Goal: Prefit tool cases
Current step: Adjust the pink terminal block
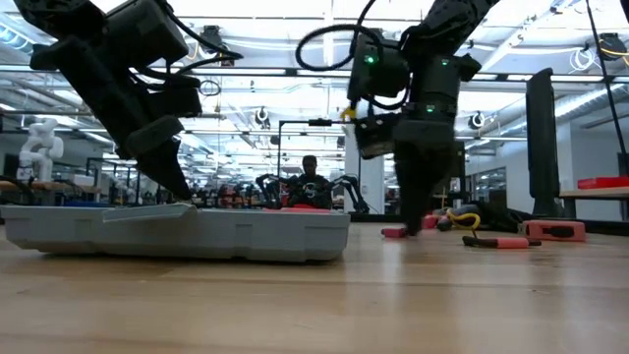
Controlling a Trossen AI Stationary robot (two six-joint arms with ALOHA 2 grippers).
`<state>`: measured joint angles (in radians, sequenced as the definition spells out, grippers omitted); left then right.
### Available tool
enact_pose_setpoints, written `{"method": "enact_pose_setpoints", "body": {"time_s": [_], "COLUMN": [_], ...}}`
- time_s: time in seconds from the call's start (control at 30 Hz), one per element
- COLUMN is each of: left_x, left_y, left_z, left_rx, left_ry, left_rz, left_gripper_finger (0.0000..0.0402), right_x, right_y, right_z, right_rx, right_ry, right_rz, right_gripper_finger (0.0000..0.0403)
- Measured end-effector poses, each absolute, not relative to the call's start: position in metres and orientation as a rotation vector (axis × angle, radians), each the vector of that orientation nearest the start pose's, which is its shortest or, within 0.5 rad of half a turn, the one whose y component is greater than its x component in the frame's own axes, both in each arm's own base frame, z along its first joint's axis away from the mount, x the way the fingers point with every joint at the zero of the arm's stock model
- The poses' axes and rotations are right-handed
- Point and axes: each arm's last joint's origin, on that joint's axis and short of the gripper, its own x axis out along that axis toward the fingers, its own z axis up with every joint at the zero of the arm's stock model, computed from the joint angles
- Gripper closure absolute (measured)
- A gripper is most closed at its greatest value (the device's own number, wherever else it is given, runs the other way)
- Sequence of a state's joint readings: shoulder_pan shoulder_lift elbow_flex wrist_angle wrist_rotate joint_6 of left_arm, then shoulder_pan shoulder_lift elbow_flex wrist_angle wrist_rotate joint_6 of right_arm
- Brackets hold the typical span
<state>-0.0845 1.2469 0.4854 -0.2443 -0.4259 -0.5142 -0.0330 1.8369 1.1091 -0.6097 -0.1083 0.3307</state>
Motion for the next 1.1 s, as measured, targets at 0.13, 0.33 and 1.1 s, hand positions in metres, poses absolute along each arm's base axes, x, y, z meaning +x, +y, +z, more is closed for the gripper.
{"method": "enact_pose_setpoints", "body": {"time_s": [0.13, 0.33, 1.1], "left_x": [0.205, 0.206, 0.287], "left_y": [-0.005, -0.005, 0.045], "left_z": [0.149, 0.149, 0.192], "left_rx": [-0.214, -0.218, -0.188], "left_ry": [0.865, 0.855, 0.333], "left_rz": [0.550, 0.548, 0.235], "left_gripper_finger": [0.0400, 0.0400, 0.0400], "right_x": [0.346, 0.340, 0.331], "right_y": [-0.014, -0.012, 0.002], "right_z": [0.138, 0.140, 0.164], "right_rx": [0.376, 0.400, 0.252], "right_ry": [1.267, 1.324, 1.225], "right_rz": [-0.134, -0.154, -0.257], "right_gripper_finger": [0.0403, 0.0403, 0.0403]}}
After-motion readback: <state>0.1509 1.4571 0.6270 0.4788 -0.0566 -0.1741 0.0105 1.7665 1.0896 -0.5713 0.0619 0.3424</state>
